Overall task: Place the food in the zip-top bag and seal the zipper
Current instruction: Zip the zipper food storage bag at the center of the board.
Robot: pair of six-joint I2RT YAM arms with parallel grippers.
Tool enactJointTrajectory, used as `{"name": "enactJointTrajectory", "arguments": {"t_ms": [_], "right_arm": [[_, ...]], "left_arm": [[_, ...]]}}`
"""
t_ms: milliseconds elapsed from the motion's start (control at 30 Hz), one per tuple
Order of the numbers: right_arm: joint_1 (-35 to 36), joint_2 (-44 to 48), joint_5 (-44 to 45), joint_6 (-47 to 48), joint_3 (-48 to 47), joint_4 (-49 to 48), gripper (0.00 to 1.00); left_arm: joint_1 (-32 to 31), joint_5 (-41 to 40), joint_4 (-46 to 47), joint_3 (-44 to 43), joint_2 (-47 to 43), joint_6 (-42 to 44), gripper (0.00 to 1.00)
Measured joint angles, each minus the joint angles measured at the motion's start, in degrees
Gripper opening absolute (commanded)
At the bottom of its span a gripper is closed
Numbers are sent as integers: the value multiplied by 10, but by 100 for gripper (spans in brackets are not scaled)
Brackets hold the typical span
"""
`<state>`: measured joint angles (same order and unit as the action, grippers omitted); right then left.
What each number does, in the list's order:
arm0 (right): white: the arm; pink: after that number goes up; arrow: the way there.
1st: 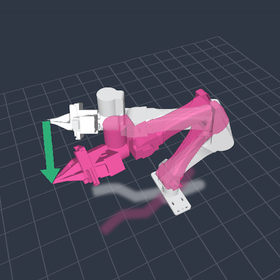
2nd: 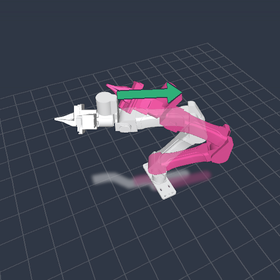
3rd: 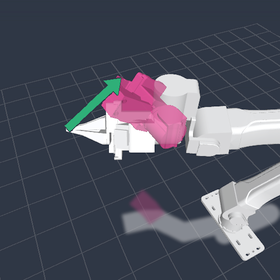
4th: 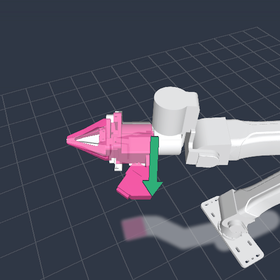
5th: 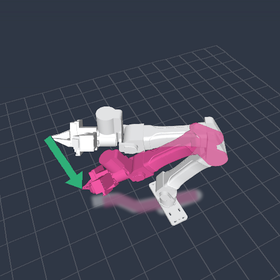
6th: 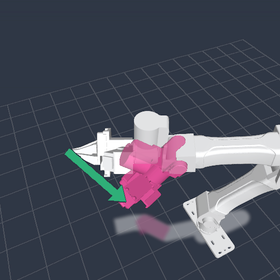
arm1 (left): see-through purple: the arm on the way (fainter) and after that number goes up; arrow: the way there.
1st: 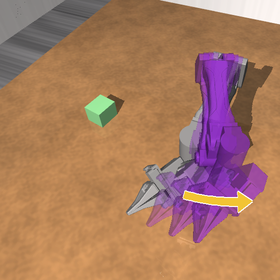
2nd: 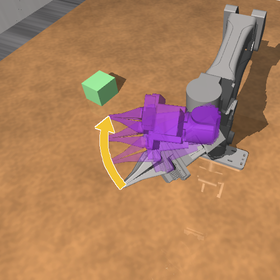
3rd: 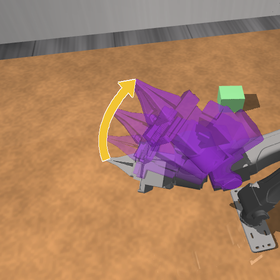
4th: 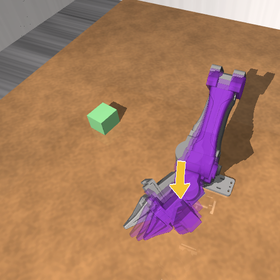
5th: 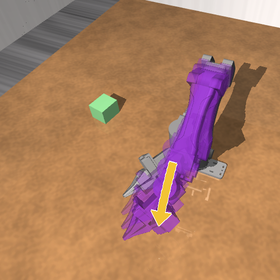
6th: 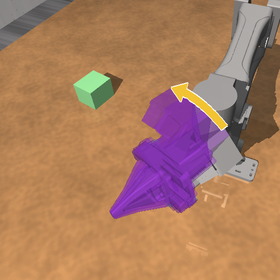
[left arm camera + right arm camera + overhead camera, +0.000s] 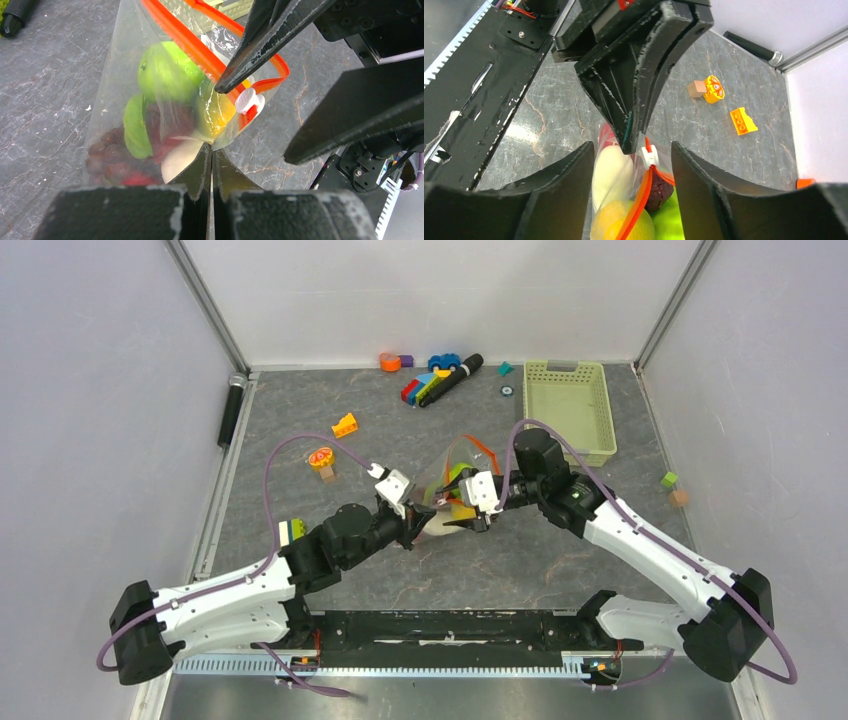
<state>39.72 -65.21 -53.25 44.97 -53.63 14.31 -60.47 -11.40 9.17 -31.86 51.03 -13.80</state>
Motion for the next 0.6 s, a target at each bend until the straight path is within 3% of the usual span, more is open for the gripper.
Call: {"name": "enactJointTrajectory", "arguments": {"t_ms": [67,400,600], "right_arm": [[0,-7,4,-5,-8,2,52],[4,-11,3,-10,-15,8,46],[7,-13,5,-9,-17,12,32]], "left_arm": [[0,1,-2,5,-8,2,2],[0,0,-2,10,-12,5,2],[0,0,-2,10,-12,5,2]]}}
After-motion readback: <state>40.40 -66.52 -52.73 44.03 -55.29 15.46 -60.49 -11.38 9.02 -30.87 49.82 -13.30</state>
